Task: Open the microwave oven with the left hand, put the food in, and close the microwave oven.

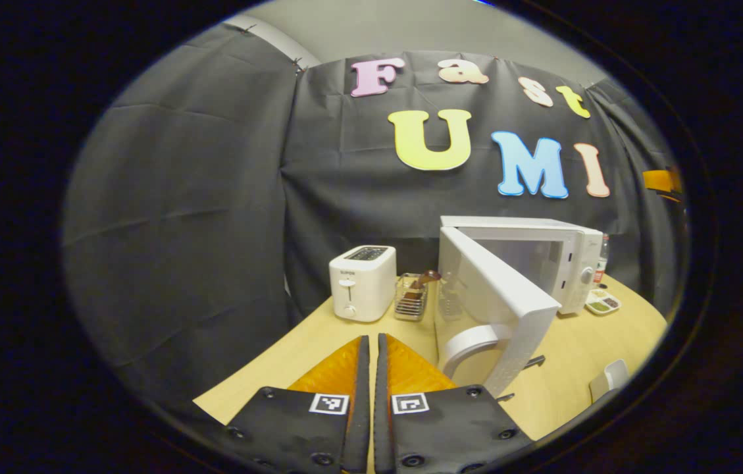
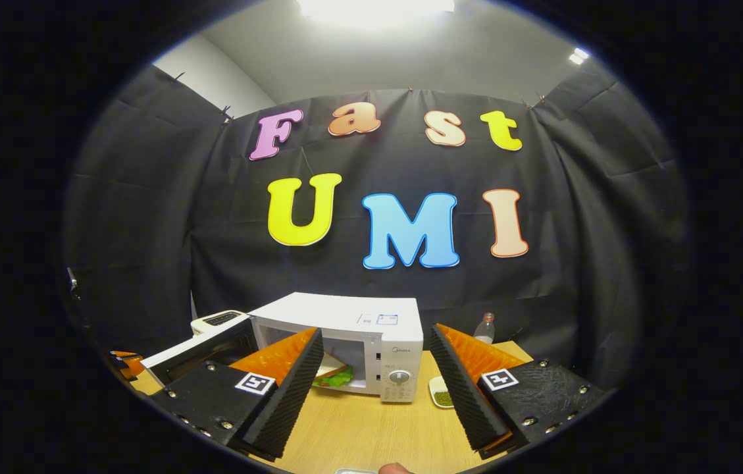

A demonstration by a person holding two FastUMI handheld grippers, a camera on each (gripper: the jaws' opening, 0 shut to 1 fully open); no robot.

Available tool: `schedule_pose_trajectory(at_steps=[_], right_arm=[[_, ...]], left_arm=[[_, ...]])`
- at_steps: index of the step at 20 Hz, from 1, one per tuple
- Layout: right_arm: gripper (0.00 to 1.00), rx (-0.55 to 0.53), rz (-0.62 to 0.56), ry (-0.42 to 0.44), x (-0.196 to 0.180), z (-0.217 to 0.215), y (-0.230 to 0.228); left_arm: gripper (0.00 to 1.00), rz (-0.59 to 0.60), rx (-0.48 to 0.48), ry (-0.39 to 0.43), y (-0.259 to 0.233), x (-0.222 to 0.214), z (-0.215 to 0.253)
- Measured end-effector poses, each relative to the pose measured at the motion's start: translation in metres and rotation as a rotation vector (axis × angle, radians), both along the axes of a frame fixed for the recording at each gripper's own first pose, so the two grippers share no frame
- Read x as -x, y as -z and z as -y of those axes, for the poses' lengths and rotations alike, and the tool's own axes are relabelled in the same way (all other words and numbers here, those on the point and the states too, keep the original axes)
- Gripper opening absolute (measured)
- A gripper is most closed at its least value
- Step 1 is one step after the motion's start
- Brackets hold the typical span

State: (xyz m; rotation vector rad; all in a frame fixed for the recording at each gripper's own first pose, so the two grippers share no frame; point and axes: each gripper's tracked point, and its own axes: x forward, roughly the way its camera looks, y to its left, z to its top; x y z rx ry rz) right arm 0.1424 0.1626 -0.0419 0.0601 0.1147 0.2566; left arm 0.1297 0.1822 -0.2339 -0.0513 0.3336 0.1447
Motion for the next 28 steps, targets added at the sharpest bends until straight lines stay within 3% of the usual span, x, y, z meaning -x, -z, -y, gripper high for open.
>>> schedule_pose_trajectory(at_steps=[9,15,21,22,28], right_arm=[[0.98,0.029,-0.007,0.023,0.003,0.012,0.003],[0.98,0.036,-0.014,0.059,-0.001,0.021,0.006],[0.98,0.043,-0.030,0.126,-0.006,0.038,0.009],[0.98,0.047,-0.031,0.138,-0.006,0.041,0.009],[0.98,0.074,-0.034,0.229,-0.002,0.068,0.011]], left_arm=[[0.10,-0.018,0.006,0.128,-0.001,-0.001,0.052],[0.10,-0.012,0.033,0.266,-0.008,-0.022,0.107],[0.07,0.012,0.046,0.433,-0.015,-0.048,0.165],[0.10,0.015,0.049,0.456,-0.015,-0.052,0.171],[0.07,0.028,0.065,0.561,-0.017,-0.083,0.209]])
